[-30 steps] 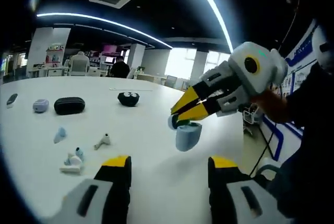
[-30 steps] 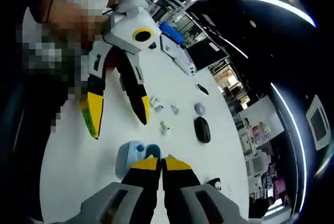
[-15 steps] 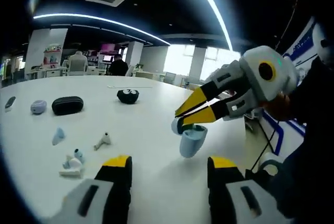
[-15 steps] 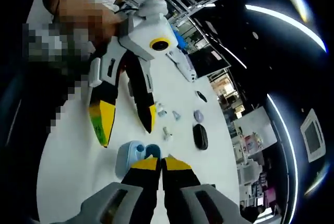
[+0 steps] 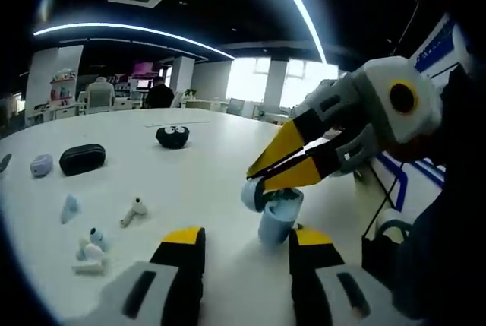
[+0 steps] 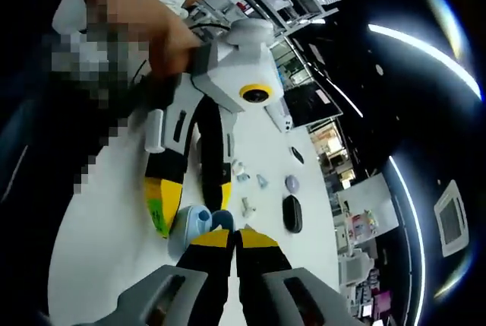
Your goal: Pick up the earbuds from the table and place the earbuds into the earbud case
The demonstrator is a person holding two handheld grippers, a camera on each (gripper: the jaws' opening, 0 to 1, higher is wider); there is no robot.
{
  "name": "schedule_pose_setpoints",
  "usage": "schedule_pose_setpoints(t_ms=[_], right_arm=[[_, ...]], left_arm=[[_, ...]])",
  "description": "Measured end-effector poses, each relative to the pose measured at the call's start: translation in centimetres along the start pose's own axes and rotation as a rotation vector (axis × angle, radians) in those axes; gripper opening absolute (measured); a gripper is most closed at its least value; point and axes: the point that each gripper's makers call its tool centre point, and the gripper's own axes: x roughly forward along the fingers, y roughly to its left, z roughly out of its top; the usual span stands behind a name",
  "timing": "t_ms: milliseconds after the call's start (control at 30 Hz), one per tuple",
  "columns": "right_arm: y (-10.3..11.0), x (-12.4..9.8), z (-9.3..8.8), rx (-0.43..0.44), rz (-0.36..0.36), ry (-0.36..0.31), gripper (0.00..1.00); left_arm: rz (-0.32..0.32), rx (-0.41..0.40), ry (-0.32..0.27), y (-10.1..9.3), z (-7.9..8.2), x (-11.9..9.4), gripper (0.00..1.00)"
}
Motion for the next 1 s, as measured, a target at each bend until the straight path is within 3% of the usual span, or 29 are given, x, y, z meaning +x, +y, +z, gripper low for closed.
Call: schedule_pose_setpoints(t_ms=[167, 433, 767, 1000], right_arm=[[0.0, 0.3, 0.0, -0.013, -0.001, -0.002, 0.02], [-0.2, 0.5, 0.0, -0.022, -0.004, -0.015, 0.02], [-0.2, 0.7, -0.4, 0.022, 0.004, -0.025, 0.02], [-0.2, 0.7, -0.5, 0.150, 0.015, -0.065, 0.03]], left_arm=[[-0.032, 0.007, 0.012, -0.5, -0.3, 0.1, 0.29], [-0.063, 0.011, 0.021, -1.0, -0.5, 0.1, 0.18], [-0.065, 0.036, 0.024, -1.1, -0.6, 0.1, 0.17], [-0.052, 0.083, 0.037, -1.2, -0.6, 0.0, 0.17]])
